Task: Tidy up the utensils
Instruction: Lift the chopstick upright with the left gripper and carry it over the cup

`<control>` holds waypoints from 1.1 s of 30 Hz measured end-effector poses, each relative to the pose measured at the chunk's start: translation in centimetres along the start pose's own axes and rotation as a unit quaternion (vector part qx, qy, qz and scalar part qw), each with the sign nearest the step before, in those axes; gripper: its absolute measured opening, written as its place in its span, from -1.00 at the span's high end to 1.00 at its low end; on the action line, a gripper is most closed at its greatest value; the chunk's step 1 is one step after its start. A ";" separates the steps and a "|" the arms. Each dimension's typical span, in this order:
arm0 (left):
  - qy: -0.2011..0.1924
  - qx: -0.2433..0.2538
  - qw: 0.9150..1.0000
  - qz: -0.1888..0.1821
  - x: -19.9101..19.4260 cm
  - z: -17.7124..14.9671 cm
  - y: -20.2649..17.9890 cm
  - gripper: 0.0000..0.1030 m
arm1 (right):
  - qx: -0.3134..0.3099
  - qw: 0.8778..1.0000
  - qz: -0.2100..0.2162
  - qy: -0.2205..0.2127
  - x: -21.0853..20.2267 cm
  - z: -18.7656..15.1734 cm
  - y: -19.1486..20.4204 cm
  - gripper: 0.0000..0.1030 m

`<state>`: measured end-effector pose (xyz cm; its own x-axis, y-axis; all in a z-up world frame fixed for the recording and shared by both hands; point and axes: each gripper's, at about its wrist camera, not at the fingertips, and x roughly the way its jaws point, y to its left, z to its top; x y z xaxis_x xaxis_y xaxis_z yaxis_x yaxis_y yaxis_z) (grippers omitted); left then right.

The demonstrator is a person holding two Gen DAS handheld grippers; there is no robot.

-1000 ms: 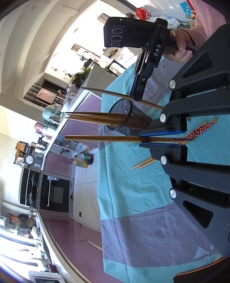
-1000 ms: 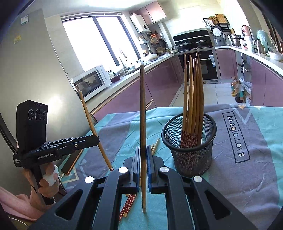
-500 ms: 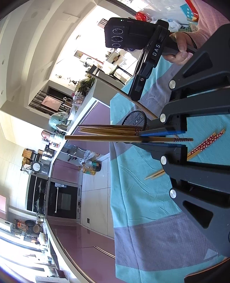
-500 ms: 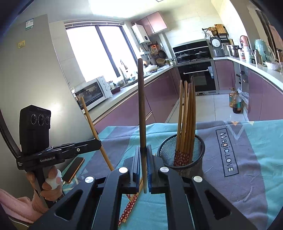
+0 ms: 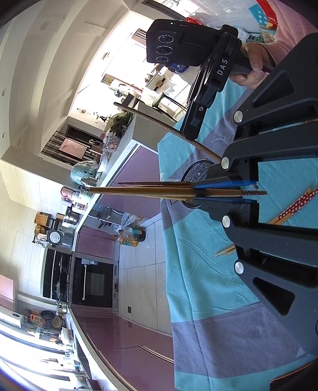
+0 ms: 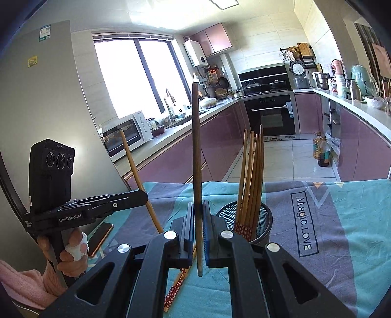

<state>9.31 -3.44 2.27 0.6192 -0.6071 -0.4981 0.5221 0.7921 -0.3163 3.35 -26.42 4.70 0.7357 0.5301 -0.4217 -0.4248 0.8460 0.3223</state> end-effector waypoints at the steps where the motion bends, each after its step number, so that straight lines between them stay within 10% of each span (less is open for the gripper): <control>1: -0.001 0.001 1.000 0.000 0.0 0.0 0.0 0.86 | 0.001 1.000 0.000 -0.001 -0.1 0.1 0.0 0.89; 33: -0.040 0.031 0.999 -0.008 -0.2 3.4 -1.7 0.86 | -0.025 0.998 -0.023 -0.049 -1.8 4.3 -1.0 0.89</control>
<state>10.35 -4.86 5.66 0.6532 -0.6254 -0.4269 0.5661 0.7778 -0.2731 4.70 -28.50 8.75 0.8020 0.4845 -0.3495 -0.4134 0.8724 0.2609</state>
